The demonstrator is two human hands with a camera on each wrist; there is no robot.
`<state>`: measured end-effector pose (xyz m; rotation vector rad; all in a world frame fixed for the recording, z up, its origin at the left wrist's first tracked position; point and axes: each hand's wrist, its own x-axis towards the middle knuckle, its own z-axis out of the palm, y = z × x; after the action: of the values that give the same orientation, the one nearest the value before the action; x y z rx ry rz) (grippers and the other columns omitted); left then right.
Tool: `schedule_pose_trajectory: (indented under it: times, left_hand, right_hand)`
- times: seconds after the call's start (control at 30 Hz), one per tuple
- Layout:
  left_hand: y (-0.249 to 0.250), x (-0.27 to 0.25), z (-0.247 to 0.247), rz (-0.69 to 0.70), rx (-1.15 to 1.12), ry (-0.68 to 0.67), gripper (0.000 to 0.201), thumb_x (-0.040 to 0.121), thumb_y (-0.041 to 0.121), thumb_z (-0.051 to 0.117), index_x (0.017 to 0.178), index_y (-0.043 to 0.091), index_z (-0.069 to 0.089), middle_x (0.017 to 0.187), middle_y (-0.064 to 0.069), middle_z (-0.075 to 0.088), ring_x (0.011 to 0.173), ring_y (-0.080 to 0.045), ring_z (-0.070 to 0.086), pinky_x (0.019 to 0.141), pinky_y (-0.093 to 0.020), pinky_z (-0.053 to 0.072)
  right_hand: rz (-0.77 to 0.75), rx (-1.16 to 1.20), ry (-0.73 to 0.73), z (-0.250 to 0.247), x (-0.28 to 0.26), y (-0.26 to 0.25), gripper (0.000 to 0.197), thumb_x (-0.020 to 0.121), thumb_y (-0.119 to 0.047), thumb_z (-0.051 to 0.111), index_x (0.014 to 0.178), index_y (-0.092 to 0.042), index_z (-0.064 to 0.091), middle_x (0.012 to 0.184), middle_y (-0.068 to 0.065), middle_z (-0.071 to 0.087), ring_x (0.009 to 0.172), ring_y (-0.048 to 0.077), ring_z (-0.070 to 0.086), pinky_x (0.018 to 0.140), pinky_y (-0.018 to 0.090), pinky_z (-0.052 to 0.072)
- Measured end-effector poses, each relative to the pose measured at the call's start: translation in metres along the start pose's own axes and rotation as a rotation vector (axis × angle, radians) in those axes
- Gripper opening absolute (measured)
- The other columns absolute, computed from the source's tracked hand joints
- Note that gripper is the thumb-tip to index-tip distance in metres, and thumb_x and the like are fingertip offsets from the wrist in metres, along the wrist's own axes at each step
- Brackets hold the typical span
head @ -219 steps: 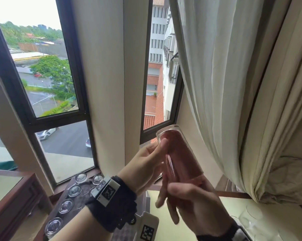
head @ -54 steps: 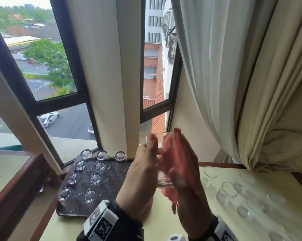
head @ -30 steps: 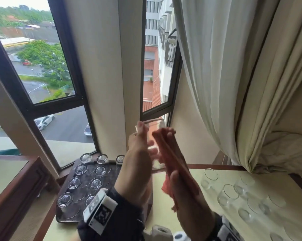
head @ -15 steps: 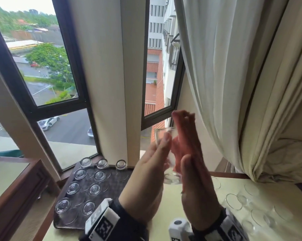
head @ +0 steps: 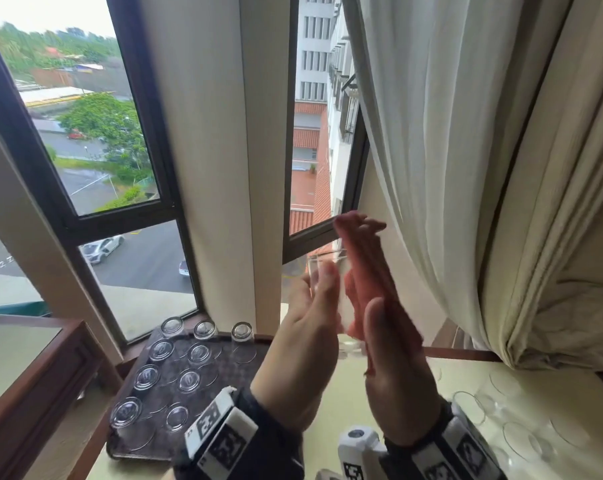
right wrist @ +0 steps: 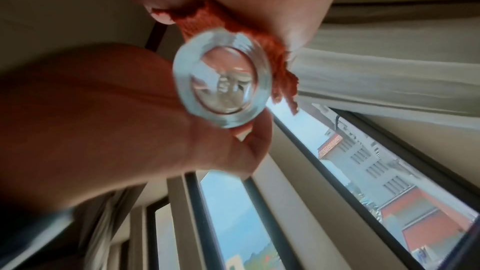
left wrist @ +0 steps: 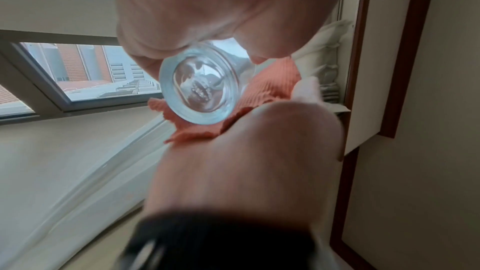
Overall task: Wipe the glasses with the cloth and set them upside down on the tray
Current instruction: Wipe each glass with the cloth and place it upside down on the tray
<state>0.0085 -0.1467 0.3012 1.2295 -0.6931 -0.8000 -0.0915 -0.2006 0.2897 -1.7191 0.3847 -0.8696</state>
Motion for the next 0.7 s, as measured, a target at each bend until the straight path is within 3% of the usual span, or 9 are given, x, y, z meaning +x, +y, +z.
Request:
schedule_pose_trajectory:
  times: [0.07,0.13,0.2,0.3,0.37,0.47,0.57,0.63,0.7]
  left_hand:
    - [0.004,0.008,-0.005,-0.013,-0.036,0.081,0.073,0.094,0.082,0.044,0.130,0.022,0.062,0.123,-0.013,0.074,0.109,-0.032,0.071,0.094,-0.048,0.060]
    - [0.014,0.015,-0.013,0.018,-0.089,0.136,0.077,0.086,0.086,0.047,0.133,0.026,0.059,0.123,-0.012,0.076,0.112,-0.040,0.068,0.096,-0.048,0.055]
    - [0.019,0.020,-0.019,0.016,-0.083,0.153,0.093,0.068,0.095,0.059,0.133,0.028,0.054,0.120,-0.013,0.074,0.107,-0.034,0.072,0.094,-0.048,0.055]
    - [0.015,0.018,-0.019,0.041,-0.014,0.110,0.098,0.064,0.077,0.085,0.132,0.016,0.049,0.108,-0.016,0.073,0.087,-0.021,0.078,0.067,-0.027,0.061]
    - [0.009,0.008,-0.012,0.005,-0.034,0.032,0.083,0.071,0.054,0.093,0.129,0.016,0.047,0.112,-0.023,0.072,0.085,-0.027,0.080,0.067,-0.024,0.062]
    - [-0.001,-0.004,-0.002,-0.005,-0.077,-0.055,0.067,0.076,0.048,0.092,0.127,0.020,0.058,0.121,-0.024,0.071,0.103,-0.033,0.077,0.079,-0.024,0.062]
    - [0.001,-0.009,0.003,0.012,-0.078,-0.128,0.040,0.096,0.050,0.070,0.128,0.026,0.067,0.119,0.009,0.077,0.107,0.002,0.072,0.080,-0.007,0.051]
    - [0.007,-0.005,0.000,0.030,-0.105,-0.105,0.039,0.096,0.046,0.056,0.123,0.021,0.071,0.101,0.020,0.078,0.092,0.009,0.070,0.077,-0.010,0.051]
    - [0.013,0.004,-0.009,0.027,-0.098,-0.003,0.053,0.095,0.061,0.058,0.122,0.018,0.073,0.104,0.008,0.078,0.097,-0.005,0.071,0.085,-0.028,0.050]
  right_hand:
    - [0.043,-0.006,-0.043,0.001,-0.015,0.005,0.093,0.073,-0.094,0.038,0.126,-0.019,0.060,0.091,-0.043,0.066,0.101,-0.012,0.062,0.078,-0.006,0.039]
    - [0.218,-0.083,-0.058,0.003,-0.032,0.007,0.118,0.056,-0.105,0.033,0.102,-0.002,0.067,0.067,-0.008,0.069,0.076,0.030,0.065,0.065,0.005,0.048]
    - [0.367,-0.118,-0.097,0.006,-0.038,0.009,0.112,0.051,-0.107,0.025,0.079,-0.004,0.059,0.057,0.003,0.058,0.054,0.026,0.053,0.073,0.031,0.054]
    - [0.129,0.000,-0.017,0.015,-0.024,0.007,0.102,0.069,-0.095,0.044,0.123,-0.011,0.064,0.090,-0.005,0.076,0.074,0.046,0.055,0.082,0.057,0.051]
    - [-0.056,0.100,0.113,0.013,-0.007,-0.001,0.061,0.094,-0.064,0.040,0.141,-0.027,0.050,0.114,-0.025,0.072,0.098,0.024,0.070,0.074,0.035,0.061]
    - [-0.090,0.187,0.152,-0.007,0.013,-0.010,0.037,0.091,-0.045,0.036,0.111,-0.034,0.066,0.092,-0.022,0.076,0.089,-0.004,0.072,0.073,0.010,0.054]
    - [-0.046,0.149,0.154,-0.010,0.016,-0.013,0.037,0.105,-0.032,0.035,0.093,-0.052,0.064,0.073,-0.039,0.066,0.074,-0.024,0.061,0.068,-0.002,0.044]
    - [-0.217,-0.035,0.163,0.004,0.017,-0.007,0.041,0.107,-0.036,0.030,0.118,-0.054,0.065,0.106,-0.033,0.069,0.099,-0.012,0.064,0.086,0.005,0.046]
    - [-0.380,-0.128,0.118,0.014,0.003,0.011,0.048,0.109,-0.042,0.029,0.148,-0.025,0.049,0.151,-0.006,0.050,0.139,0.019,0.048,0.111,0.033,0.042]
